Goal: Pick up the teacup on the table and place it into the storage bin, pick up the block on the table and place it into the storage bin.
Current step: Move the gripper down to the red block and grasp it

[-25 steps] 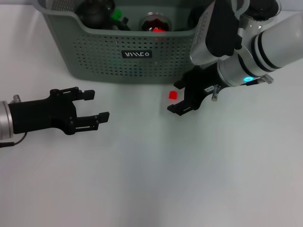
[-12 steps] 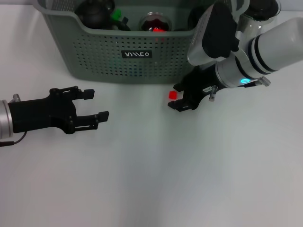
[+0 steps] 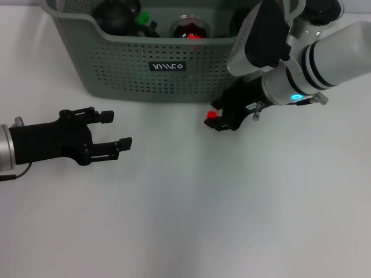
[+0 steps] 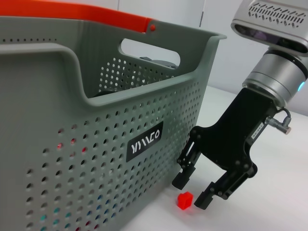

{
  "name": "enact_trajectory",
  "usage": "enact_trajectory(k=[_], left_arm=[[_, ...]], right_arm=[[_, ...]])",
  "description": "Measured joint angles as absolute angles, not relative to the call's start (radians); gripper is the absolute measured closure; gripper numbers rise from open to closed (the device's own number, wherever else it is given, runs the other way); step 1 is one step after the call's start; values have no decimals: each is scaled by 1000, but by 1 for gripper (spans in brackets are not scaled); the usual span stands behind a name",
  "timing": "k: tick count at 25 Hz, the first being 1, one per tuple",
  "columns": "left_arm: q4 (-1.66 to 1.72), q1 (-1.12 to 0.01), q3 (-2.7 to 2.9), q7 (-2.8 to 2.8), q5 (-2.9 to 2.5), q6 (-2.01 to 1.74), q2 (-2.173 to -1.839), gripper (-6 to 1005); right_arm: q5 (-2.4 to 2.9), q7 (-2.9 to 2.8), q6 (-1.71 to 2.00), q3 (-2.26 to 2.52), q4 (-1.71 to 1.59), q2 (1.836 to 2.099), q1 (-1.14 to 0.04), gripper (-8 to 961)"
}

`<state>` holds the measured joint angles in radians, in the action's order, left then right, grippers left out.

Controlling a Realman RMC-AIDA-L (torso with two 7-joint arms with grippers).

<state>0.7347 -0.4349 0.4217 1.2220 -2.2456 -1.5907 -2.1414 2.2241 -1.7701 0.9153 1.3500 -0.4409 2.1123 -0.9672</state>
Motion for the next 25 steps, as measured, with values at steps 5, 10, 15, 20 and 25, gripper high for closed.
enact_trajectory(k=[5, 10, 15, 20, 25], left_arm=[[733, -434, 422, 1219, -2245, -1591, -2143, 218], [732, -433, 422, 1219, -2245, -1591, -2143, 218], [732, -433, 422, 1220, -2246, -1590, -2143, 217], [732, -433, 422, 1220, -2246, -1589, -2143, 217], [732, -433, 422, 1222, -2248, -1589, -2143, 218]], right_arm=[[2222, -1770, 899, 1359, -429, 2115, -971, 478], [2221, -1769, 890, 1368, -425, 2116, -973, 484], [2195, -1769, 886, 1397, -425, 2117, -974, 515], [2153, -1769, 867, 1455, -425, 2117, -974, 538], [2140, -1769, 850, 1467, -423, 2117, -973, 553]])
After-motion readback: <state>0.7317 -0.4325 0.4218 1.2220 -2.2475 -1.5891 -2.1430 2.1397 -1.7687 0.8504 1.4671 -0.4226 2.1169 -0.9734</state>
